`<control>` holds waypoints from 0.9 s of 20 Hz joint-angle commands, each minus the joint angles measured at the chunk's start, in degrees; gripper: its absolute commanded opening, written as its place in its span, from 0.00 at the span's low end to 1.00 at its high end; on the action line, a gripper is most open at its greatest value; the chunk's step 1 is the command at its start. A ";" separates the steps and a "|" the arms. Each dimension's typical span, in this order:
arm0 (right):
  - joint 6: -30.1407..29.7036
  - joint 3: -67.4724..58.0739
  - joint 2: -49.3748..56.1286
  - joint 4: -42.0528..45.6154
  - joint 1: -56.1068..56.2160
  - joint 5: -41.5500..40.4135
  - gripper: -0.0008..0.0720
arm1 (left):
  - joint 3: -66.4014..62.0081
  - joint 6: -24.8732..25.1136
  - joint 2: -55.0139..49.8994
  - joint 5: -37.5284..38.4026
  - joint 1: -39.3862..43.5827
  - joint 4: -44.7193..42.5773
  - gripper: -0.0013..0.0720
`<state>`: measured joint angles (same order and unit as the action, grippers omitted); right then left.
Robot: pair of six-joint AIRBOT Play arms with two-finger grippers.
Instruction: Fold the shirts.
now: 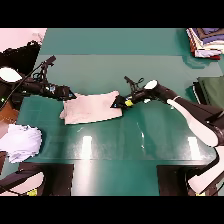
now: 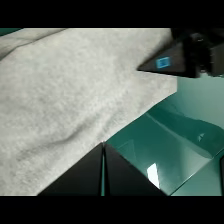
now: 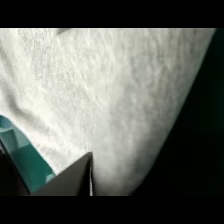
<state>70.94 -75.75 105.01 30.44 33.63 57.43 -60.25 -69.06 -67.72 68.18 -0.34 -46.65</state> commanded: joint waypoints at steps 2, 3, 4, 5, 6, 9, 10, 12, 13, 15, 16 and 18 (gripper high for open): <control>-3.10 -6.84 1.81 -1.51 1.68 -2.80 0.02 | -0.04 0.07 0.04 -0.09 0.02 1.22 0.04; -2.97 -7.89 1.18 -0.26 0.79 -2.84 0.02 | -0.07 0.07 0.04 -0.07 0.46 1.57 0.04; -1.81 -8.57 -0.13 1.55 -0.81 -3.17 0.02 | -0.07 0.04 0.04 0.00 1.46 1.64 0.04; -0.09 -9.05 -1.68 3.89 -2.78 -3.39 0.02 | -0.07 0.07 0.04 -0.02 2.89 1.60 0.04; 0.85 -9.46 -3.78 6.73 -5.57 -3.23 0.02 | -0.07 0.02 0.04 -0.26 4.96 1.64 0.04; 1.11 -9.62 -10.71 12.46 -16.63 -1.66 0.02 | -0.07 -0.72 0.04 -3.17 11.76 1.84 0.04; 1.11 -9.62 -12.98 13.86 -21.31 -1.03 0.02 | -0.07 -1.46 0.04 -4.74 13.88 1.95 0.04; 1.09 -9.62 -16.41 14.86 -30.64 -0.48 0.02 | -0.07 -1.60 0.04 -7.98 17.92 2.21 0.04; 1.07 -9.62 -17.62 14.82 -35.17 -0.48 0.02 | -0.07 -2.19 0.04 -9.44 19.76 2.27 0.04; 0.94 -9.62 -18.88 14.78 -44.50 -0.98 0.02 | -0.07 -4.15 0.04 -11.91 23.04 2.27 0.04; 0.66 -9.62 -18.93 14.62 -48.50 -1.11 0.02 | -0.07 -4.57 0.04 -13.00 24.46 2.29 0.05; -0.92 -9.62 -18.45 14.32 -55.56 -1.62 0.02 | -0.07 -4.57 0.04 -14.64 26.62 2.32 0.05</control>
<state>71.44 -85.30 87.42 44.42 -11.46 56.38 -60.27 -72.47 -67.72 57.17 22.57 -44.40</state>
